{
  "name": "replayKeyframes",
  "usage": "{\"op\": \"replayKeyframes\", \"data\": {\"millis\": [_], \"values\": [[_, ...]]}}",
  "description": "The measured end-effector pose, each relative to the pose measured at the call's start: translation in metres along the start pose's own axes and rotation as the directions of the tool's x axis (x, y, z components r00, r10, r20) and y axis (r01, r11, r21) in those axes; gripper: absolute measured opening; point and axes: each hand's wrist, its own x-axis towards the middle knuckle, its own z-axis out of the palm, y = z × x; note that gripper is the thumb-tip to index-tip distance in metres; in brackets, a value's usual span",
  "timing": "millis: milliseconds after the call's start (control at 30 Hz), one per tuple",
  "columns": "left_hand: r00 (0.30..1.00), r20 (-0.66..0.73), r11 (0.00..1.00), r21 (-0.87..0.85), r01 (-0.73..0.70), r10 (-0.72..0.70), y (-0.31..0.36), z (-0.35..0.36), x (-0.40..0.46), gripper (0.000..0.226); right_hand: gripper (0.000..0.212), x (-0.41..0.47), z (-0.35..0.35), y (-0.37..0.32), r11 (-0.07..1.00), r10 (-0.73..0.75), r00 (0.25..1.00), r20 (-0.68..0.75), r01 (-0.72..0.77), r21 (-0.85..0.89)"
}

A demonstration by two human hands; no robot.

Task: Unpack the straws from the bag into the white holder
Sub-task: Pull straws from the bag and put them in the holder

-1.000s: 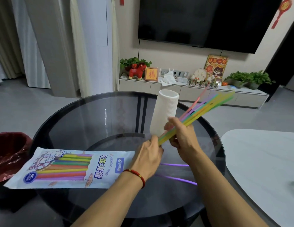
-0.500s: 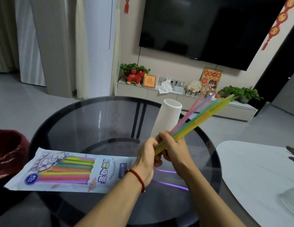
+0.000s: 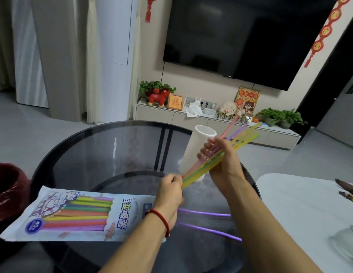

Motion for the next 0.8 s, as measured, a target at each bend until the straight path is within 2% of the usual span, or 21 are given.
{"op": "replayKeyframes", "data": {"millis": [67,200,300,433,533,567,667,700,733,767,800], "values": [[1.0,-0.03,0.999,0.048,0.002,0.0,-0.001,-0.003,0.001,0.026,0.026,0.011,0.0,-0.019,0.973,0.018,1.0,-0.012,-0.015,0.232],[0.997,-0.073,0.992,0.123,-0.031,0.04,-0.002,-0.007,0.003,0.024,0.061,0.025,-0.005,-0.039,0.916,0.02,0.999,-0.046,0.0,0.402],[0.995,-0.079,0.988,0.149,-0.044,0.057,0.0,-0.01,0.002,0.024,0.065,0.033,-0.009,-0.042,0.926,0.039,0.995,-0.095,0.0,0.377],[0.995,-0.091,0.993,0.106,-0.042,0.052,0.003,-0.012,0.002,0.024,0.041,0.036,-0.012,-0.037,0.937,0.033,0.991,-0.133,0.016,0.349],[0.991,-0.102,0.988,0.135,-0.077,0.091,0.0,-0.011,-0.001,0.032,0.034,0.034,-0.014,-0.032,0.948,0.036,0.988,-0.151,0.015,0.318],[0.99,-0.108,0.988,0.136,-0.077,0.092,0.0,-0.011,-0.002,0.034,0.037,0.033,-0.014,-0.03,0.948,0.032,0.989,-0.144,0.016,0.318],[0.989,-0.136,0.993,0.109,-0.049,0.063,0.0,-0.011,0.0,0.034,0.062,0.027,-0.017,-0.022,0.947,0.018,0.999,-0.033,-0.006,0.321],[0.988,-0.145,0.995,0.094,-0.039,0.053,0.001,-0.01,0.001,0.033,0.063,0.024,-0.018,-0.017,0.96,0.021,1.0,0.014,-0.024,0.28],[0.988,-0.149,0.997,0.067,-0.033,0.043,0.002,-0.008,0.001,0.033,0.054,0.021,-0.02,-0.011,0.986,0.015,0.999,0.044,-0.022,0.166],[0.988,-0.15,0.999,0.031,-0.028,0.033,0.003,-0.006,0.001,0.033,0.039,0.016,-0.02,-0.003,0.999,-0.009,0.998,0.07,0.012,-0.046],[0.988,-0.15,1.0,0.003,-0.025,0.025,0.004,-0.005,0.001,0.033,0.025,0.011,-0.02,0.005,0.952,-0.044,0.996,0.079,0.066,-0.297]]}}
